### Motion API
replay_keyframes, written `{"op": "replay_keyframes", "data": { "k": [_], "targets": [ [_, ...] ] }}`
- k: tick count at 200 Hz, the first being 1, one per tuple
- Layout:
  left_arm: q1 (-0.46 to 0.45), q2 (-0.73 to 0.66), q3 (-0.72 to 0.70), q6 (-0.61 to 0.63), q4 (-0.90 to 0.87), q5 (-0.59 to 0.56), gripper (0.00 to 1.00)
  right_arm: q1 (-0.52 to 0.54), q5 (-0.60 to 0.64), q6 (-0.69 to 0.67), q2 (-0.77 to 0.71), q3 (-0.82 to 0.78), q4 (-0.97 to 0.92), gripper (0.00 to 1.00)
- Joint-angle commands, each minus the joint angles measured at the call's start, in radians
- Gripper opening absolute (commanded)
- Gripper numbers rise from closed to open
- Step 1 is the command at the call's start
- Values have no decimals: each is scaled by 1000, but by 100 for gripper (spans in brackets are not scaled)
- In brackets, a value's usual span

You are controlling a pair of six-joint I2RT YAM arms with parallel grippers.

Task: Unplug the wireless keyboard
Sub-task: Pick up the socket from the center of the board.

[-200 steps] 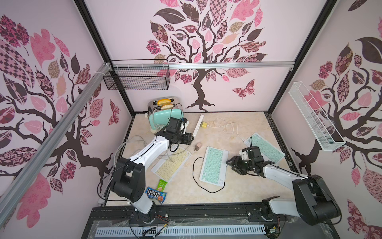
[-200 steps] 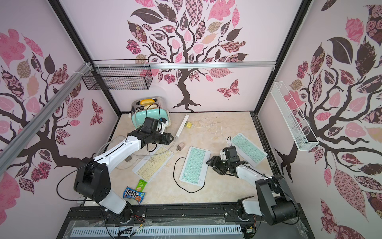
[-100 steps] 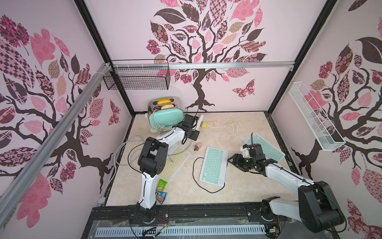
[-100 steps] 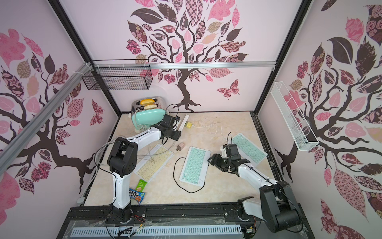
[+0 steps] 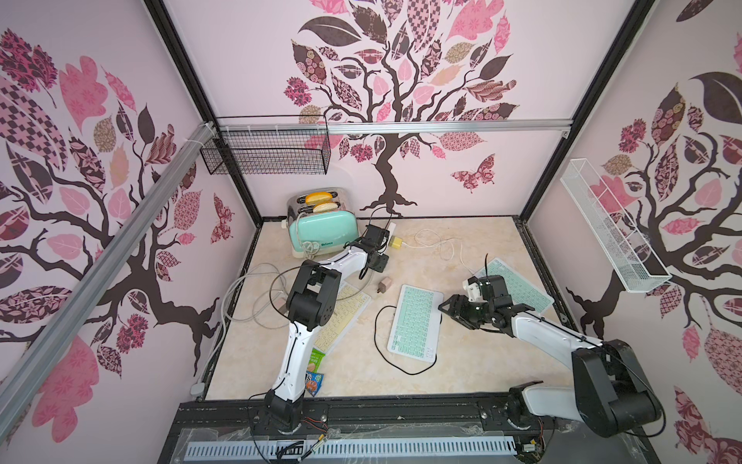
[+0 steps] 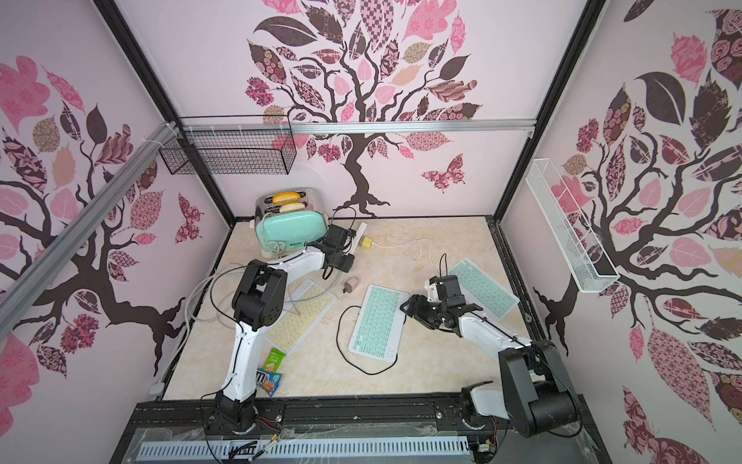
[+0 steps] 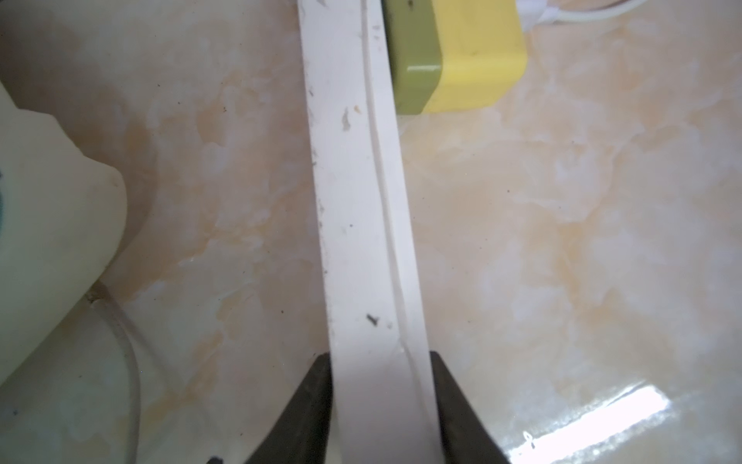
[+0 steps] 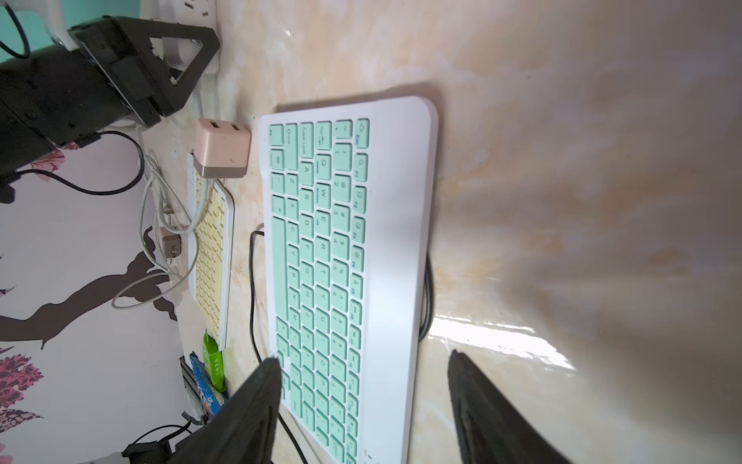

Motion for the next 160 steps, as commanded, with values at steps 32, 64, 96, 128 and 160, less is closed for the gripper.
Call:
{"op": "replay_keyframes", "data": {
  "k": [32, 64, 96, 128, 160],
  "targets": [
    [-2, -46, 22, -47, 11, 5, 4, 18, -41, 67, 58, 51, 103, 69],
    [-1, -120, -12, -107, 17, 44, 0, 22, -91, 196, 117, 68, 263, 69],
    [-8, -245, -97, -180, 39, 94, 0, 40, -91, 311, 189, 127, 451, 71],
    [-34, -356, -185, -236, 26, 107, 0, 61, -88, 434, 296, 201, 632, 77],
    [-83, -445, -264, -283, 28, 96, 0, 101, -52, 476, 400, 281, 722, 83]
  ]
}}
